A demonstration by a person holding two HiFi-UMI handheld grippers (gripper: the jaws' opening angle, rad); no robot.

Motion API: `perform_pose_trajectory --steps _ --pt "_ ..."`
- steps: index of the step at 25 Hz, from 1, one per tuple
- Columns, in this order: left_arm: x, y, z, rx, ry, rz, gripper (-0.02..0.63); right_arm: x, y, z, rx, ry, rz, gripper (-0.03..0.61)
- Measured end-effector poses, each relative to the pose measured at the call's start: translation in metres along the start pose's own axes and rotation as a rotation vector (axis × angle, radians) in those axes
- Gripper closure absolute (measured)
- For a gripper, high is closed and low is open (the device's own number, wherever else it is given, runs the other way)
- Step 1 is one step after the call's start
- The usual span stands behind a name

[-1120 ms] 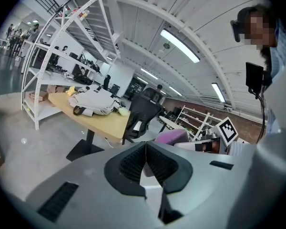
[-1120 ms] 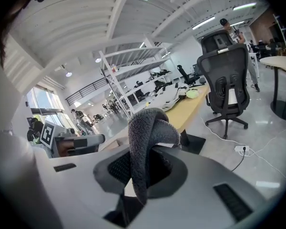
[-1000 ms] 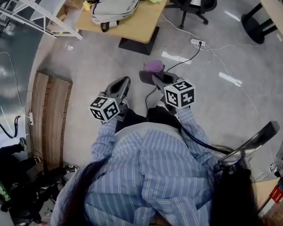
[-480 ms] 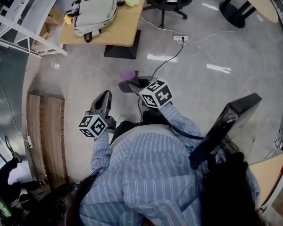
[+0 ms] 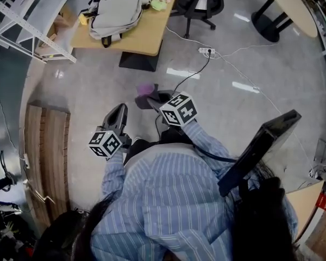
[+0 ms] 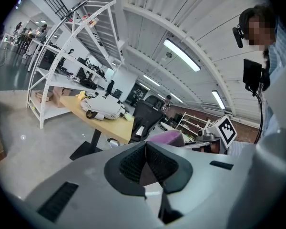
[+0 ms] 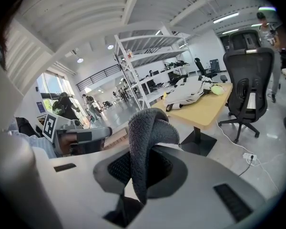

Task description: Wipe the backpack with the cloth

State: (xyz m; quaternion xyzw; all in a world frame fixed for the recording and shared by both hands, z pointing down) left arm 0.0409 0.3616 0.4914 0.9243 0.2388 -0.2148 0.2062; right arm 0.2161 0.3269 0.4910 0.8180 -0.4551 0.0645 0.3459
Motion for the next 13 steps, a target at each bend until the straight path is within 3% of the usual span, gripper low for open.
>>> perform_pose_trajectory --steps 13 --pt "0.005 0.019 -0.003 -0.023 -0.003 -0.033 0.607 0.015 -0.007 -0.005 -0.018 0.015 -0.028 0.537"
Point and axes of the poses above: the fingertips, and each gripper's own axes: y forward along the fingers, x to its right, z out of its top, the point moved 6 cm from there along -y, backward along the fingers, and after that the axes turned 6 degrees about z, right-handed, at the moved point
